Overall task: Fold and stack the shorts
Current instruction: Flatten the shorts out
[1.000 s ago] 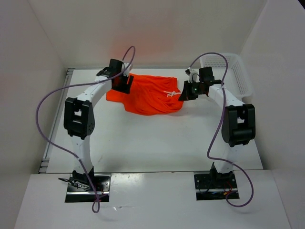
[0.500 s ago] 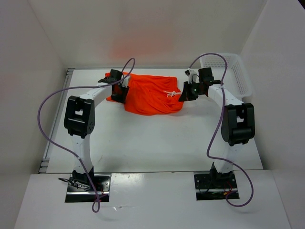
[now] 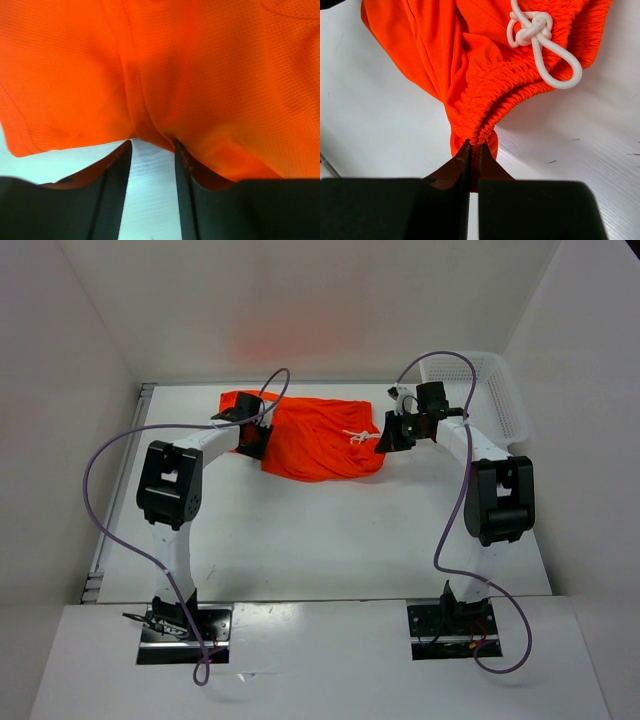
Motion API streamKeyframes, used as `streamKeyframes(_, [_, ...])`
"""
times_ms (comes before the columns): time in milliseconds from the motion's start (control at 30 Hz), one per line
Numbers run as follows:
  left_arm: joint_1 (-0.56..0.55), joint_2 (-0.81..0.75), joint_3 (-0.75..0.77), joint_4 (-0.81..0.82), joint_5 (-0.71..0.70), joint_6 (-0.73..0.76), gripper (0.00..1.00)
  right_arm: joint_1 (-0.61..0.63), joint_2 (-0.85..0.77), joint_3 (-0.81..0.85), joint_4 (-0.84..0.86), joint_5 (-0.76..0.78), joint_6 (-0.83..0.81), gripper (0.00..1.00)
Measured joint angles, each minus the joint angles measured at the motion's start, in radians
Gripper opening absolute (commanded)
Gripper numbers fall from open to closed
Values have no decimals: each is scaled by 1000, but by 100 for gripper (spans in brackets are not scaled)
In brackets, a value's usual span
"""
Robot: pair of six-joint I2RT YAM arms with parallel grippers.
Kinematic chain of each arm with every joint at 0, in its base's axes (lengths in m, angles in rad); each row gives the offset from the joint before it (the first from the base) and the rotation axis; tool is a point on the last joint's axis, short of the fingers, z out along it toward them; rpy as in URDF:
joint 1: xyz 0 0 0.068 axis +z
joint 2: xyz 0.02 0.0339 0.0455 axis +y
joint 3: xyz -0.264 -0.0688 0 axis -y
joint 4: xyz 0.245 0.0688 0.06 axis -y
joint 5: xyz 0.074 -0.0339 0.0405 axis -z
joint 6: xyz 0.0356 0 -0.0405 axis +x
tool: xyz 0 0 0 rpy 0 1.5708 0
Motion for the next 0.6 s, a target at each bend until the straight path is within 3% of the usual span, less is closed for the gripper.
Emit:
streamKeyframes(133, [-6,0,-10,10,16,1,34,0,0,0,-1,0,-3,0])
streamKeyframes(200, [-6,0,-10,17,31,-3,11,0,0,0,-1,0,-6,0])
streamKeyframes(267, [-6,1,-10,24,39,2,0,0,0,0,-1,0,-9,0])
streamKeyframes(467, [1,-9,-17,2,39,1,0,0,-3,0,-14,2,-54,0])
streamKeyframes(600, [36,-129,-56,-100,38,0,0,0,-22,-2,-68,12,-150,0])
